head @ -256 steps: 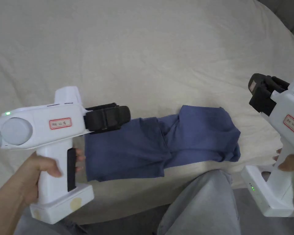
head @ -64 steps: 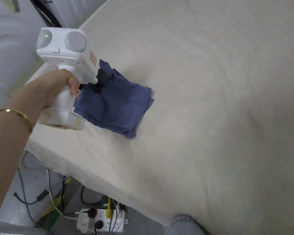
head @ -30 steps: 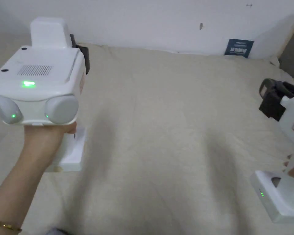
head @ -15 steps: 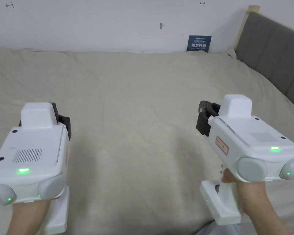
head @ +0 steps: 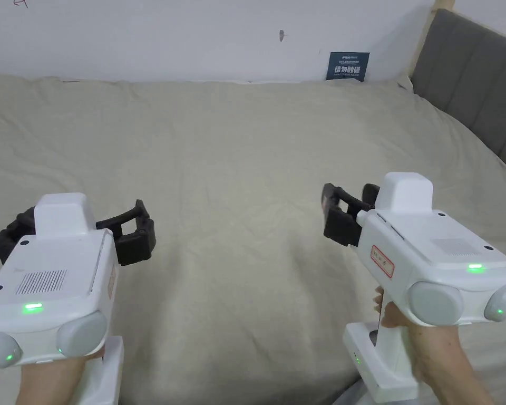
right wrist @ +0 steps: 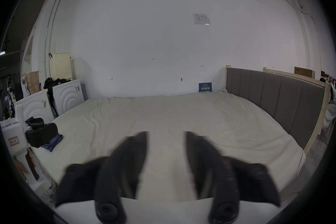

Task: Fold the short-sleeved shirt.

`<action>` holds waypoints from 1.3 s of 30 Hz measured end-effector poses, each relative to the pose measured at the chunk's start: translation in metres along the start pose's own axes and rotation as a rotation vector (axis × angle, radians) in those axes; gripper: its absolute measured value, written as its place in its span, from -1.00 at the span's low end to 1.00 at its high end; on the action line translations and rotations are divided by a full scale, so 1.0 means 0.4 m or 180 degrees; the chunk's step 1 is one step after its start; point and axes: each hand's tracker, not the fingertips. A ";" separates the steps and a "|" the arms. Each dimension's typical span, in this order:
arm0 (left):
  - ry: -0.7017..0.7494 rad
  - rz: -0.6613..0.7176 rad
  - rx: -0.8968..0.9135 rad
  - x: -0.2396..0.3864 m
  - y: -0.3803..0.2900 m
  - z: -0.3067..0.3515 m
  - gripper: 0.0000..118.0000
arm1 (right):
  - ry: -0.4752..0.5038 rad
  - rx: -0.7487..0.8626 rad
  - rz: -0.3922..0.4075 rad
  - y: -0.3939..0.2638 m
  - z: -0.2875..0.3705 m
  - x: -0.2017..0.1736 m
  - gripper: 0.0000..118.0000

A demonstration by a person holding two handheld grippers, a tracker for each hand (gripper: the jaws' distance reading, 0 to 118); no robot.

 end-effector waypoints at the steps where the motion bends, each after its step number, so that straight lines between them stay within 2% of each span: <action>1: -0.0002 -0.0016 0.0009 0.001 0.005 0.001 1.00 | 0.0010 -0.0008 0.0004 0.013 0.009 -0.011 0.67; 2: -0.0017 -0.0023 0.0049 0.001 0.009 0.005 1.00 | 0.0017 0.0014 0.0012 0.020 0.016 -0.017 0.89; 3: -0.0011 -0.0041 0.0046 0.001 0.013 0.008 1.00 | 0.0003 0.0065 0.0024 0.022 0.021 -0.019 1.00; 8: 0.0013 -0.0041 0.0105 -0.001 0.024 0.012 1.00 | -0.0040 0.0129 0.0062 -0.001 -0.018 0.022 1.00; 20: 0.0048 -0.0030 0.0096 -0.001 0.025 0.012 1.00 | -0.0058 0.0144 0.0058 0.013 -0.001 -0.018 1.00; 39: 0.0036 -0.0090 0.0071 0.005 0.019 0.015 1.00 | 0.0002 0.0135 0.0103 0.016 0.000 -0.030 1.00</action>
